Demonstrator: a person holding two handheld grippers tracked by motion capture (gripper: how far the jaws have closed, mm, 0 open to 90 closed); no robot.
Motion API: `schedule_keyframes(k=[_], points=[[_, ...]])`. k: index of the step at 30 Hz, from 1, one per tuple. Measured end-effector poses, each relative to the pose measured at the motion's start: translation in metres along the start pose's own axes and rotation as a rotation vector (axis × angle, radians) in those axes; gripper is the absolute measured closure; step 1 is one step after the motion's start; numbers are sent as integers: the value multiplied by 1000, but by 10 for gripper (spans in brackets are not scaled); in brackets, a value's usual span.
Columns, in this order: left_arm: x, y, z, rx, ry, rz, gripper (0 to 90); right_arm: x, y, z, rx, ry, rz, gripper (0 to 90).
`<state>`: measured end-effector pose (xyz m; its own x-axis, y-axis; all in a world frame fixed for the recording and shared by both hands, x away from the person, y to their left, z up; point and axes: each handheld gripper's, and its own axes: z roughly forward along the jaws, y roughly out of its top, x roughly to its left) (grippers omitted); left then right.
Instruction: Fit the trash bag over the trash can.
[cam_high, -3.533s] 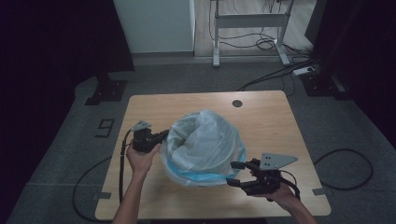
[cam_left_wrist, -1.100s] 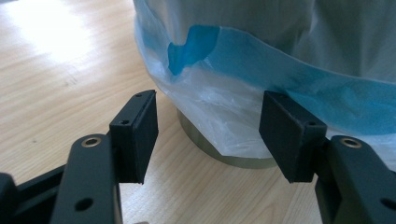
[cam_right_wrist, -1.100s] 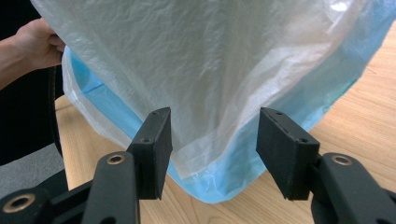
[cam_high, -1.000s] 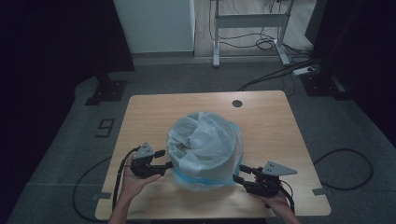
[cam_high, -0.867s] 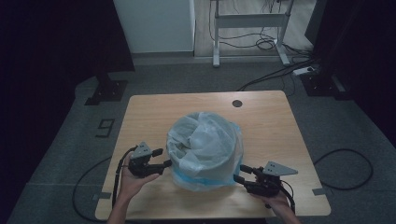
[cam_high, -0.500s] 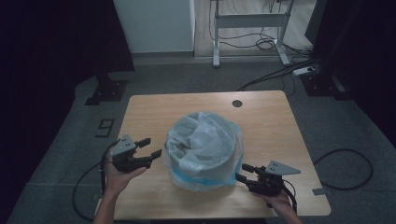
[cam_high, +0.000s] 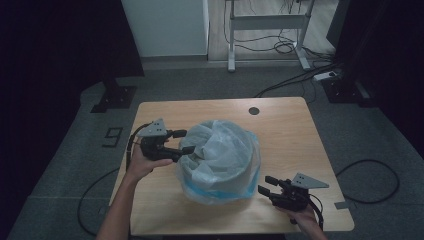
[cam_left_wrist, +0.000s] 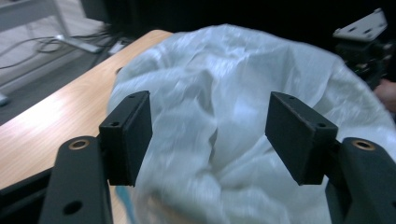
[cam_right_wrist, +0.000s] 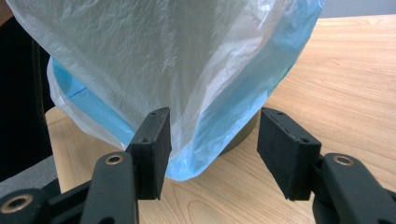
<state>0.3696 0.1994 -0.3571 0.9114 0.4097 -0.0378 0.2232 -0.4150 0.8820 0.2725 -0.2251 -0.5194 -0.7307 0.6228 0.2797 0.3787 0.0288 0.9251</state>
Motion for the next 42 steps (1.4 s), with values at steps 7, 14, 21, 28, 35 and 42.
schedule_keyframes(k=[7, 14, 21, 28, 35, 42], points=[[12, 24, 21, 0, -113, 11, 338, 1, -3, -5, 2, -12, 2, 438], [14, 48, 50, 58, -187, 32, 381, 0, -5, -10, -3, -30, 8, 437], [8, 60, 76, 136, -185, 62, 401, 2, -5, -11, 0, -26, 2, 437], [-2, 65, 99, 252, -219, 118, 452, 1, -5, -9, 7, -23, 2, 436], [-14, 62, 126, 444, -207, 180, 476, 0, -6, -9, 13, -31, 2, 435], [-22, 54, 147, 575, -172, 200, 442, 1, -7, -7, 24, -27, -9, 432]])
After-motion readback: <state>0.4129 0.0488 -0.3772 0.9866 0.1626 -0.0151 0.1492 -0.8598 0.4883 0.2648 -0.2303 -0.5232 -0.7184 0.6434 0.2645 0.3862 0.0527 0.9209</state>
